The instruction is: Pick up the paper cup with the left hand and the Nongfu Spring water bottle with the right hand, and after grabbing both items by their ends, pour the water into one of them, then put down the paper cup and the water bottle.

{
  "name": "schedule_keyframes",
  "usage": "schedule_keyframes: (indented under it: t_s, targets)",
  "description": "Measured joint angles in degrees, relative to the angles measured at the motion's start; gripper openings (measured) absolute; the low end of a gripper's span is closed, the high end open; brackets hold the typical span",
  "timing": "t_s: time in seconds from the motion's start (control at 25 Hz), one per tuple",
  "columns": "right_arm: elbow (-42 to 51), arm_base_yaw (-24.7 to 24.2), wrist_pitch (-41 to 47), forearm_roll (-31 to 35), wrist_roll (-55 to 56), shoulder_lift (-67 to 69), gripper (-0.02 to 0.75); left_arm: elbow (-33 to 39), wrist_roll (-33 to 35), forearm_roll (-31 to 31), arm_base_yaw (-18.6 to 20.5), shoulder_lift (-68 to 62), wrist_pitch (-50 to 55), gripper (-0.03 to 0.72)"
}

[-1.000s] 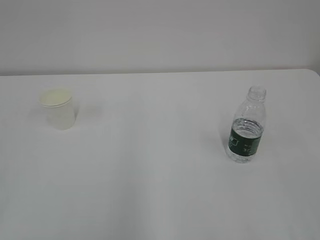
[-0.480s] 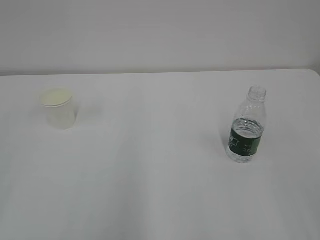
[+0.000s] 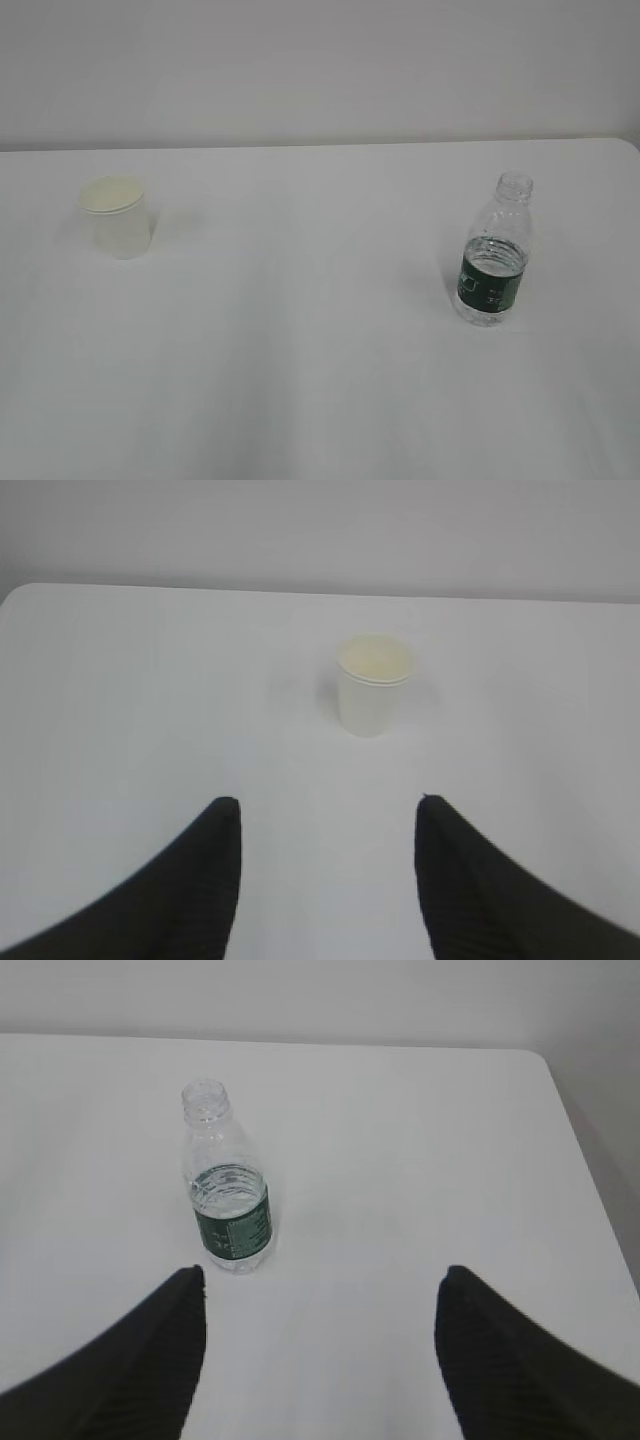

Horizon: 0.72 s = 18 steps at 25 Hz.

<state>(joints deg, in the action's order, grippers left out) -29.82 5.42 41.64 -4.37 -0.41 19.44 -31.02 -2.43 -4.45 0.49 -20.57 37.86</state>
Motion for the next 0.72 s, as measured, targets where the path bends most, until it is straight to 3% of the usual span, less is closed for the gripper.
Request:
schedule_keyframes:
  t_s: [0.72]
  targets:
    - [0.0,0.0,-12.79,0.0,-0.54,12.65,0.536,0.0,0.22,1.15,0.0,-11.65,-12.04,0.398]
